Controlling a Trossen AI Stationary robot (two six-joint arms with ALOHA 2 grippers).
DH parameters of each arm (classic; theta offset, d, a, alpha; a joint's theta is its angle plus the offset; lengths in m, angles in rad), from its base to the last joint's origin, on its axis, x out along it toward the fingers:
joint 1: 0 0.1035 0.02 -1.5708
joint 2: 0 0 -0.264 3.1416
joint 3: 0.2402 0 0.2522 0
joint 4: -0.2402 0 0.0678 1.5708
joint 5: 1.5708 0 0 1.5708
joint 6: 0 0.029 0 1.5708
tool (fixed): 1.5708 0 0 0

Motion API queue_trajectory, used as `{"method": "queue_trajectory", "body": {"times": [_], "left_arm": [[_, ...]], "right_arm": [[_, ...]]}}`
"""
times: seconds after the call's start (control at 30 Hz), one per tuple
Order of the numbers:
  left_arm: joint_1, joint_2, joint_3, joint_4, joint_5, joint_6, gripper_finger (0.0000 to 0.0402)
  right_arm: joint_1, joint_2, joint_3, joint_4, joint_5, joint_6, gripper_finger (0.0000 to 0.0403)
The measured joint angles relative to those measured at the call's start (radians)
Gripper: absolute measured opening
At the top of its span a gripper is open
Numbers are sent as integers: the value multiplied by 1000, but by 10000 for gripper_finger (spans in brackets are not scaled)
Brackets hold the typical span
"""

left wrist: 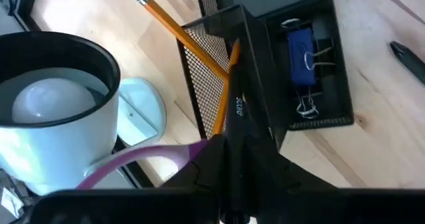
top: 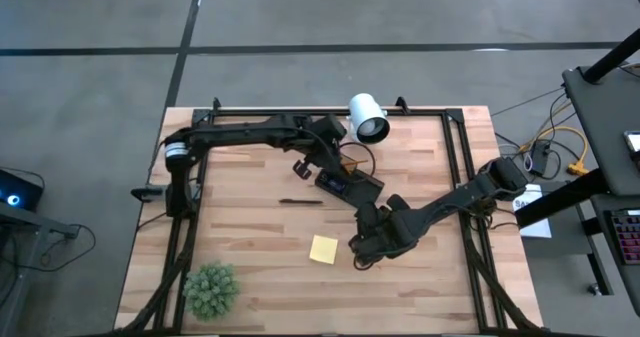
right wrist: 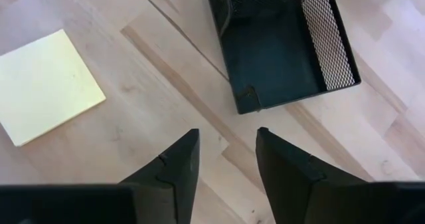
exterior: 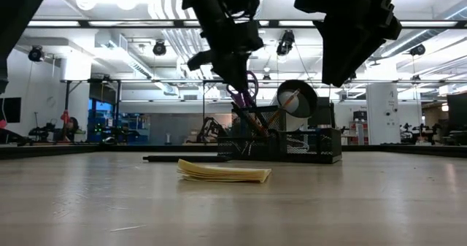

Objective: Pick and place office supplies into organizer
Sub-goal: Put the bottom black pen into the black mesh organizer, then put the black pen into the black mesh organizer

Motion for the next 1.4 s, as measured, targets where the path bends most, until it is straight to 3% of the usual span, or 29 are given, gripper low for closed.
{"method": "queue_trajectory", "body": {"times": [0.3,0.47,0.6,0.7,0.93,1.03,1.23,1.4], "left_arm": [[-4,6,14,10,-4,-197,174],[-6,-55,3,-136,28,-431,215],[-6,-141,-103,-175,237,-530,204],[-13,-224,-254,-130,308,-557,181],[-22,-436,-668,136,367,-671,138],[-22,-515,-794,287,368,-681,130],[-22,-583,-974,482,370,-683,129],[-22,-553,-1037,599,360,-735,143]], "right_arm": [[0,0,0,0,31,-25,134],[0,0,0,0,41,-55,133],[0,0,-1,2,41,-57,130],[0,0,-2,26,32,-79,130],[-62,8,-15,280,-110,-365,122],[-109,11,-16,333,-120,-433,118],[-203,11,-11,410,-247,-591,117],[-267,11,-12,431,-267,-696,126]]}}
